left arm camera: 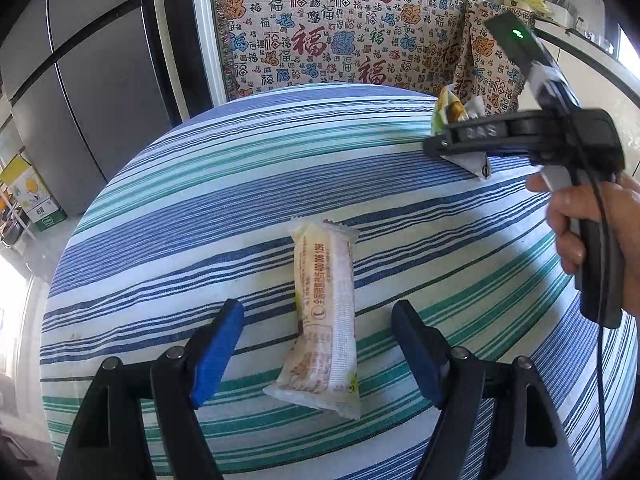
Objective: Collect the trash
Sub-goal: 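Grasp the cream snack bar with the left tool while the right tool grasps the green-white snack bag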
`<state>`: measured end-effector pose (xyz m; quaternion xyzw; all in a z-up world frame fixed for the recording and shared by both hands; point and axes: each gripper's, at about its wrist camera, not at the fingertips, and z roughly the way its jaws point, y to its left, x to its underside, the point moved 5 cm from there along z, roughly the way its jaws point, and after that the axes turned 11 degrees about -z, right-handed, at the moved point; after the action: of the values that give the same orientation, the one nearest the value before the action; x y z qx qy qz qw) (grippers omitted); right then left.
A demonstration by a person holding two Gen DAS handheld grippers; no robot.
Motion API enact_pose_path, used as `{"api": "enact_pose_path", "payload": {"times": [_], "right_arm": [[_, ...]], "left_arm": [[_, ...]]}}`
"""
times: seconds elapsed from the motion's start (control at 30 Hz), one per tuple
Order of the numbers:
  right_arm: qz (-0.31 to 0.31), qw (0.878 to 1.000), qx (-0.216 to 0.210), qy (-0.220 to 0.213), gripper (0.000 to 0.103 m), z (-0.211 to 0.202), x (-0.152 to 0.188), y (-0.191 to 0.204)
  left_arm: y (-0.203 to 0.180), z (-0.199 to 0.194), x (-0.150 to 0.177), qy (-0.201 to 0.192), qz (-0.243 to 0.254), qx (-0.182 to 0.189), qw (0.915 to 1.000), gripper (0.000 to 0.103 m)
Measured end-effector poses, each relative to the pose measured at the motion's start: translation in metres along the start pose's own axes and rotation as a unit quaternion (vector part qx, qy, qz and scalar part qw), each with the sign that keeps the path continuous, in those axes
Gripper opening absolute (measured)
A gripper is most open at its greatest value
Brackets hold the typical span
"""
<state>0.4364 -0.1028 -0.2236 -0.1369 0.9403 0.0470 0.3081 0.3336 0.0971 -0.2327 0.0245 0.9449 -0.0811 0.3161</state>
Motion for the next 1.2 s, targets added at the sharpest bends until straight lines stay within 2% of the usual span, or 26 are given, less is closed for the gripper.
{"api": "enact_pose_path", "payload": {"times": [0.07, 0.2, 0.37, 0.43, 0.57, 0.63, 0.7, 0.77, 0.87, 0.97, 1.2], "right_arm": [[-0.010, 1.000, -0.011, -0.004, 0.049, -0.008, 0.009, -0.003], [-0.065, 0.997, -0.032, -0.009, 0.049, -0.037, 0.044, 0.008], [-0.133, 0.988, -0.078, -0.013, 0.048, -0.083, 0.104, 0.039], [-0.154, 0.985, -0.073, -0.019, 0.048, -0.094, 0.120, 0.048], [-0.163, 0.985, -0.048, -0.018, 0.065, -0.091, 0.133, 0.057], [-0.140, 0.988, -0.052, -0.027, 0.078, -0.090, 0.133, 0.055], [-0.143, 0.989, -0.038, -0.017, 0.094, -0.087, 0.133, 0.059], [-0.138, 0.990, -0.036, -0.010, 0.100, -0.084, 0.133, 0.057], [-0.123, 0.992, -0.029, -0.008, 0.100, -0.086, 0.134, 0.051], [-0.121, 0.992, -0.028, -0.007, 0.101, -0.086, 0.134, 0.050], [-0.117, 0.992, -0.036, -0.009, 0.102, -0.089, 0.137, 0.048]], "left_arm": [[0.000, 0.000, 0.000, 0.000, 0.000, 0.000, 1.0000, 0.079], [0.000, 0.000, 0.000, 0.000, 0.001, 0.002, 1.0000, 0.079], [0.001, 0.000, -0.001, 0.000, 0.001, 0.001, 1.0000, 0.079], [0.000, 0.000, -0.001, 0.000, 0.002, 0.001, 1.0000, 0.079], [0.001, 0.001, -0.001, 0.001, 0.002, 0.002, 1.0000, 0.079], [0.002, 0.000, -0.002, 0.001, -0.001, 0.005, 1.0000, 0.079], [0.003, -0.001, -0.002, 0.001, -0.004, 0.011, 0.9999, 0.078], [0.007, -0.006, 0.001, 0.000, -0.013, 0.027, 0.9995, 0.078], [0.018, -0.017, 0.009, -0.001, -0.034, 0.066, 0.9973, 0.078], [0.026, -0.024, 0.013, -0.001, -0.043, 0.086, 0.9954, 0.078], [0.012, -0.023, 0.012, 0.014, -0.002, 0.059, 0.9982, 0.078]]}}
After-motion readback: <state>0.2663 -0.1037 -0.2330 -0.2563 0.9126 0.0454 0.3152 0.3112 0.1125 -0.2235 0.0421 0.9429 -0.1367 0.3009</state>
